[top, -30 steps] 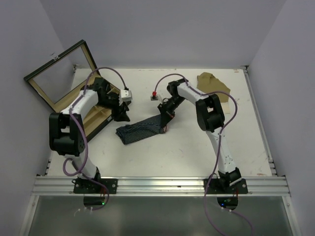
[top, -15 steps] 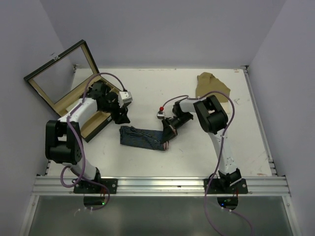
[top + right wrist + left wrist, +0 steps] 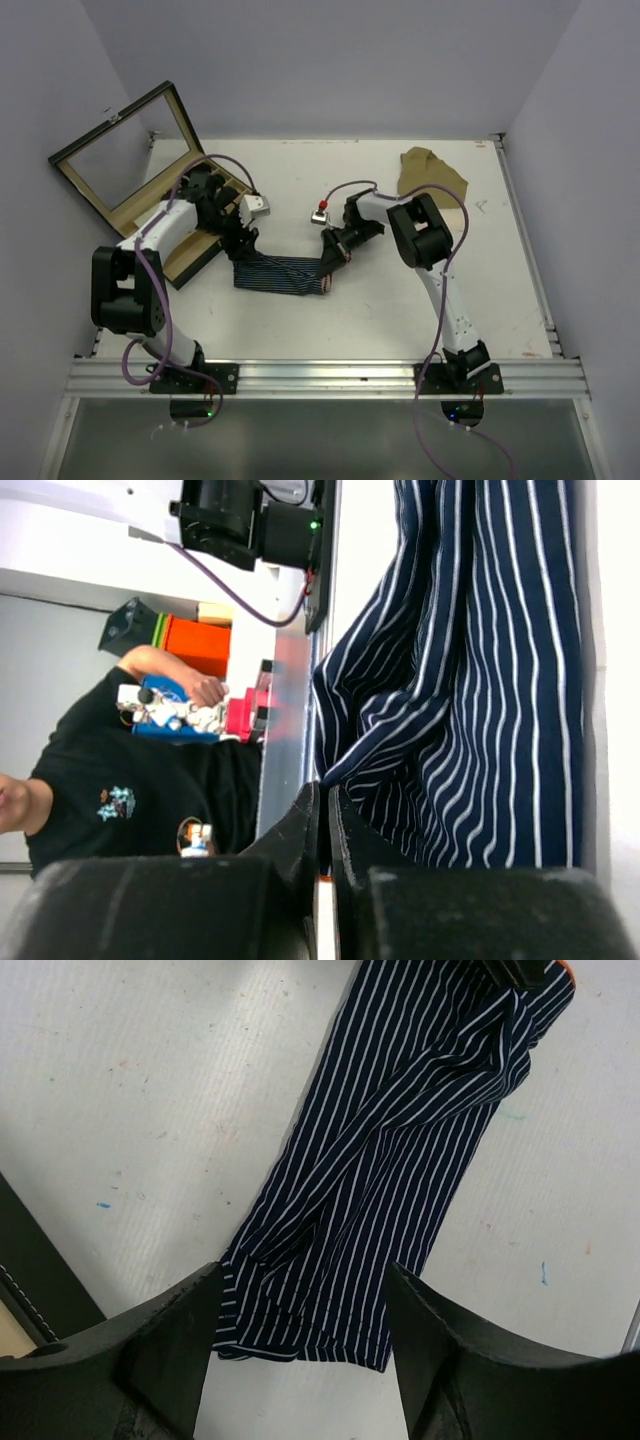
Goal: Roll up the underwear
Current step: Fold the underwear
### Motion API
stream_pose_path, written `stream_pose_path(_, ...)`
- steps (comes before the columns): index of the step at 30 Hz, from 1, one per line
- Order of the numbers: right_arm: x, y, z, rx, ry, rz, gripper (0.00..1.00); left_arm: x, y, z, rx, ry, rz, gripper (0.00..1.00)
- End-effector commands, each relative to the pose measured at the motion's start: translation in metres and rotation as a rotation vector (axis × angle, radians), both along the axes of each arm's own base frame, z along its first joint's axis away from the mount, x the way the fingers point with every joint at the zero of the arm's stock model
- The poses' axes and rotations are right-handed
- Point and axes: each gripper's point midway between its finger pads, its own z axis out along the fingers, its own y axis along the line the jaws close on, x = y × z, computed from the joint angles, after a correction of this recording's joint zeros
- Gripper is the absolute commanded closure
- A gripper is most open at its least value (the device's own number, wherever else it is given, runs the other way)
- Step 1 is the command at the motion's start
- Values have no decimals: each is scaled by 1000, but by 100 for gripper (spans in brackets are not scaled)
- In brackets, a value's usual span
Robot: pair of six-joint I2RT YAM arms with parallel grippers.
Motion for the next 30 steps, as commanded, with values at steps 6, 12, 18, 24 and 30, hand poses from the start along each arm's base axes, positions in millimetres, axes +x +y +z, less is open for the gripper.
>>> stream_pose_path(6, -2, -6, 37, -47, 247, -77, 25, 23, -13, 19, 6, -83, -62, 28)
stream_pose_path(12, 16, -15, 54, -72, 127, -52, 2, 17, -17, 28, -29, -107, -50, 27)
stream_pose_path(18, 102, -20, 71, -332, -331, -317, 1, 26, -12, 44, -21, -241, 29, 26)
stream_pose_path(24, 130, -38, 131, -337, -651, -322, 1, 15, -9, 65, -39, -281, 40, 10)
stream_pose_path(30, 143, -33, 89, -418, -753, -152, 15, -30, 2, 13, 29, -81, 24, 24)
